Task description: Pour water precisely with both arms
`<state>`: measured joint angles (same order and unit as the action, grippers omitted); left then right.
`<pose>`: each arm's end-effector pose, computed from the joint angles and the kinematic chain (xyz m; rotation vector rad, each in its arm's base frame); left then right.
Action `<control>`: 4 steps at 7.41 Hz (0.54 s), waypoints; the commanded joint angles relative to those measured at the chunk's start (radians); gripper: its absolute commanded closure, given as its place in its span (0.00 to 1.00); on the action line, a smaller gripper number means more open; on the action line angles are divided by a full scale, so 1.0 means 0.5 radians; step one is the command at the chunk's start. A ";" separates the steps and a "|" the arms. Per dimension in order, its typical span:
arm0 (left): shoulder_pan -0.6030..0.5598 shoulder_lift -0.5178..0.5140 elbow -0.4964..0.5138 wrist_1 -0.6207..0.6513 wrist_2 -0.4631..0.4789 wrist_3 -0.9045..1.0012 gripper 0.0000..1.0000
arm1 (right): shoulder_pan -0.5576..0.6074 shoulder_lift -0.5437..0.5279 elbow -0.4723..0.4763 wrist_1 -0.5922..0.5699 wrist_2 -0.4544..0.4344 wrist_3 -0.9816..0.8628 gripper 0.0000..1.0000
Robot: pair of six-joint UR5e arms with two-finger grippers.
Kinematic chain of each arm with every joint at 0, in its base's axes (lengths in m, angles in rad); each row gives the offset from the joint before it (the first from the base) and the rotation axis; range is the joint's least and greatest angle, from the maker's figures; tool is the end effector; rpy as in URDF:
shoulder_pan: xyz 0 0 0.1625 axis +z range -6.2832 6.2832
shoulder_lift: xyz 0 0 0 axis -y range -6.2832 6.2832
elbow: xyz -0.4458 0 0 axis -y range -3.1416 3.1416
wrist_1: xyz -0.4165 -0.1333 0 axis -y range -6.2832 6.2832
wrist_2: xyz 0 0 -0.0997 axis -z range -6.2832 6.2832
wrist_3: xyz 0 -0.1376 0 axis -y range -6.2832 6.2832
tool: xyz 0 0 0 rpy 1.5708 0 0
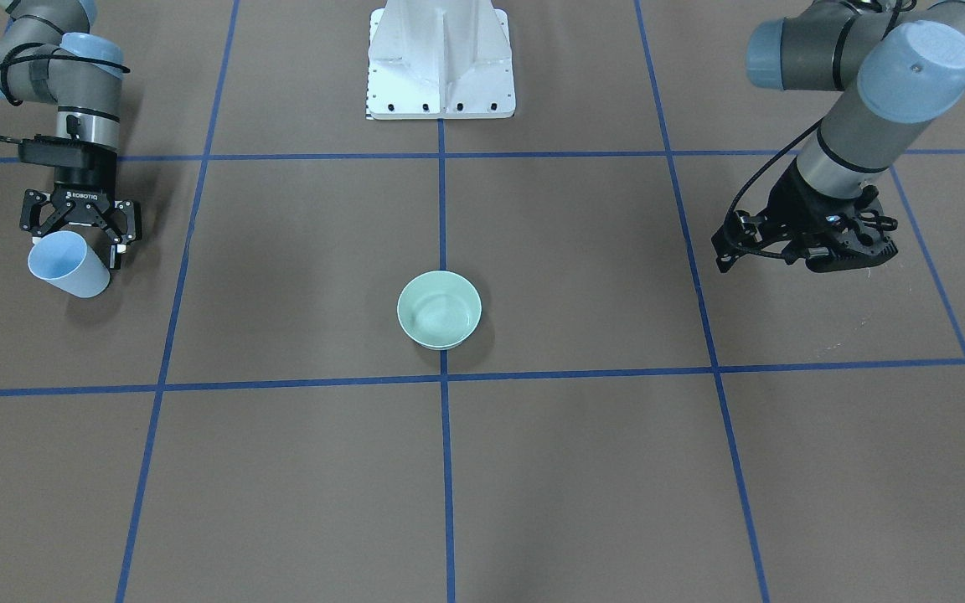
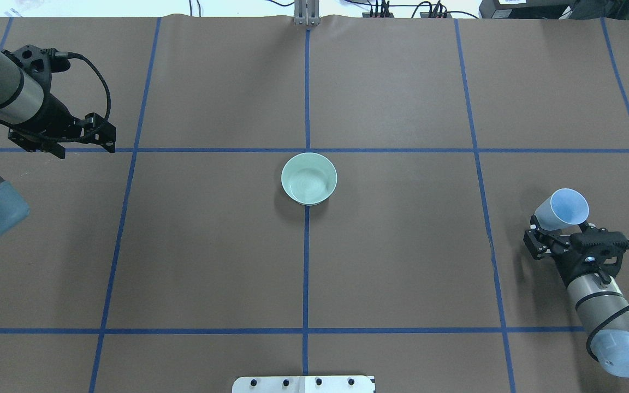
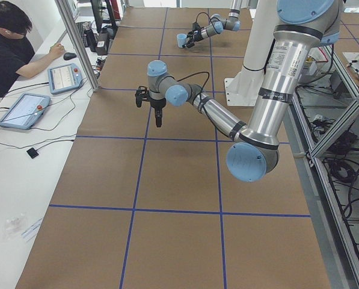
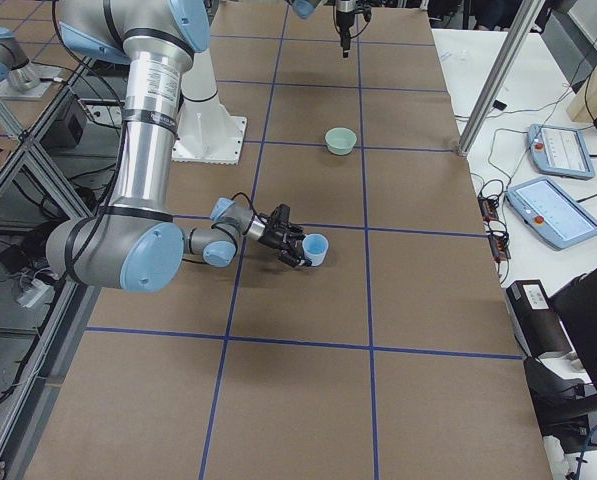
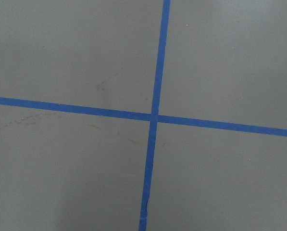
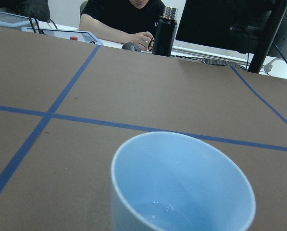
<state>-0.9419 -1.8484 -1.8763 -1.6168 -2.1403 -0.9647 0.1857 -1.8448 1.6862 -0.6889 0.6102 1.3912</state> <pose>0.3161 -0.5351 0.3969 0.0340 0.8217 -0.1376 -0.3650 -0.3189 0.6506 1.0229 -0.4883 0.3523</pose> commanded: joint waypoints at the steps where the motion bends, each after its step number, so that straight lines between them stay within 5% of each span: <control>1: 0.000 0.000 0.000 0.000 -0.002 -0.006 0.00 | 0.046 0.002 -0.004 -0.003 0.004 -0.021 0.01; 4: 0.003 -0.003 0.000 0.000 -0.002 -0.006 0.00 | 0.140 0.127 -0.083 0.000 0.068 -0.076 0.02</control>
<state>-0.9408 -1.8489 -1.8761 -1.6168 -2.1414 -0.9678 0.2326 -1.8235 1.6710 -0.6899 0.6328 1.3705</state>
